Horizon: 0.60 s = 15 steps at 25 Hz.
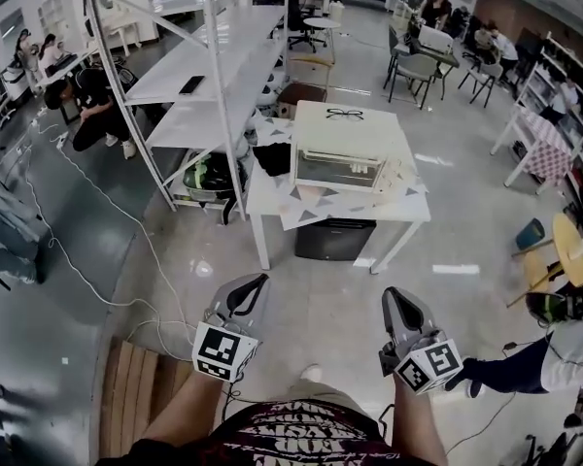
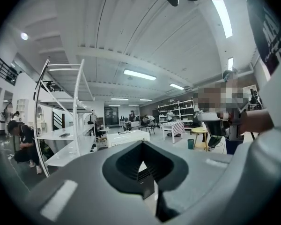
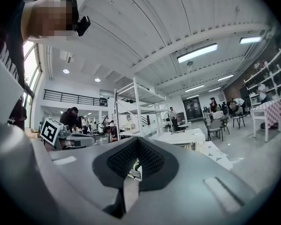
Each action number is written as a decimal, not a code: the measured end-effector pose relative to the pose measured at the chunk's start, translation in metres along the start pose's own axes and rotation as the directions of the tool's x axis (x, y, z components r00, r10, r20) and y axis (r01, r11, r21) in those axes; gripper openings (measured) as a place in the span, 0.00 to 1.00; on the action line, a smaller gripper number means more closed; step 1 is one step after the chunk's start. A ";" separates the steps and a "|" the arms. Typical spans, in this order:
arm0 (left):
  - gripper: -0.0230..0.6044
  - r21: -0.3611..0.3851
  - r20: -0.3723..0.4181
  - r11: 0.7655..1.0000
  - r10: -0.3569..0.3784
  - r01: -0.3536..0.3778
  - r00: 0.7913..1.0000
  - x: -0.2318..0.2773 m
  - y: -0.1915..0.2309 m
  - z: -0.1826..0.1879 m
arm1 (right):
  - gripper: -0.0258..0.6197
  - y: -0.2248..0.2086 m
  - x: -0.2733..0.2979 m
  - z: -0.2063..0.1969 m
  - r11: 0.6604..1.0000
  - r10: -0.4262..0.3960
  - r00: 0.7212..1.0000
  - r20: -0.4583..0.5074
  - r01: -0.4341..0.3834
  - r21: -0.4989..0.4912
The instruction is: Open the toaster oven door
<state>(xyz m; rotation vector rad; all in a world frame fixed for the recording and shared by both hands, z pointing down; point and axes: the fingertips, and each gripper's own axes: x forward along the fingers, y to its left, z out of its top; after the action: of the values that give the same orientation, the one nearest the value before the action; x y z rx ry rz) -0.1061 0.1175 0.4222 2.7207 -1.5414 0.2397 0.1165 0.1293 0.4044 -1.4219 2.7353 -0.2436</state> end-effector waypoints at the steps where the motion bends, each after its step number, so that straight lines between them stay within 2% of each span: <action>1: 0.04 0.000 -0.002 1.000 0.002 -0.002 1.000 0.009 0.002 0.003 | 0.08 -0.006 0.003 0.002 1.000 -0.001 1.000 -0.001 0.001 -0.001; 9: 0.04 0.031 0.012 0.999 -0.014 0.014 1.000 0.081 0.010 0.025 | 0.08 -0.066 0.032 0.024 1.000 -0.014 1.000 0.026 0.014 -0.013; 15: 0.04 0.030 0.014 0.999 -0.013 0.013 1.000 0.120 0.009 0.033 | 0.08 -0.092 0.050 0.027 1.000 0.001 1.000 0.021 0.000 -0.020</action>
<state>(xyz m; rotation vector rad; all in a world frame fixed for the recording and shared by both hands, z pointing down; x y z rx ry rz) -0.0490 0.0078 0.4053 2.7601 -1.5357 0.2451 0.1655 0.0337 0.3940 -1.4202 2.7291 -0.1998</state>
